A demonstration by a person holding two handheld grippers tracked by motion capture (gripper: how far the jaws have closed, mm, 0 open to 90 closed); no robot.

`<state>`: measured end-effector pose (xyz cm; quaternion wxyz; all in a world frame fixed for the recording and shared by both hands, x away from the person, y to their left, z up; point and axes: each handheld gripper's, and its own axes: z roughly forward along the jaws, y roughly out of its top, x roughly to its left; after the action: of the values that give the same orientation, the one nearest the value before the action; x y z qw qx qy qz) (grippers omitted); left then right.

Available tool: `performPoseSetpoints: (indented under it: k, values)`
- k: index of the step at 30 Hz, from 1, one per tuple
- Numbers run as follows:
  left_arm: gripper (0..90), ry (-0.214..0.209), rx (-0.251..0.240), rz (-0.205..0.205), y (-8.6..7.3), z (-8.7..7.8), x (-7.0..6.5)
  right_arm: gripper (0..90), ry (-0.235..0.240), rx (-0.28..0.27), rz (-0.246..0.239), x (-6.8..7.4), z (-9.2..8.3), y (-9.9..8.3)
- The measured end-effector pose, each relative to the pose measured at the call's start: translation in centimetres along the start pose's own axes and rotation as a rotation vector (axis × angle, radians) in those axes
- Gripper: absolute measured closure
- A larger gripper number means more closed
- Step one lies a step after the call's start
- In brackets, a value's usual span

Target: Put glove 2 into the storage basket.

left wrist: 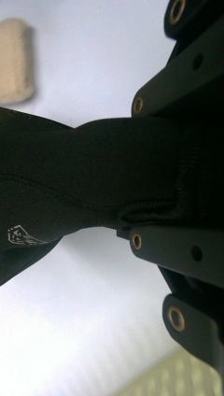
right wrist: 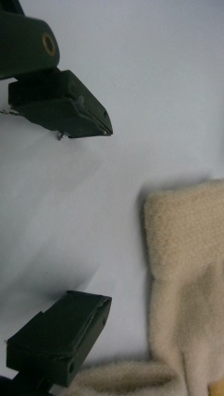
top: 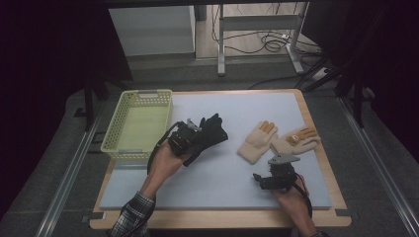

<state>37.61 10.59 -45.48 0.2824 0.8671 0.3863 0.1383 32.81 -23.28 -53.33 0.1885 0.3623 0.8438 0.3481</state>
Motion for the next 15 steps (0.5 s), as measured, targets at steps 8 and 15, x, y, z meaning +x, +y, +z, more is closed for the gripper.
performPoseSetpoints:
  k: [8, 15]
  values:
    - [69.3, 0.084, -0.027, -0.08, 0.4, -3.2, 3.9, 14.7, 0.002, -0.001, 0.002, 0.0, 0.0, 0.0]
    - [69.1, 0.171, -0.055, -0.182, -0.4, -5.8, 7.7, 14.7, 0.003, -0.001, 0.002, -0.1, 0.0, 0.0]
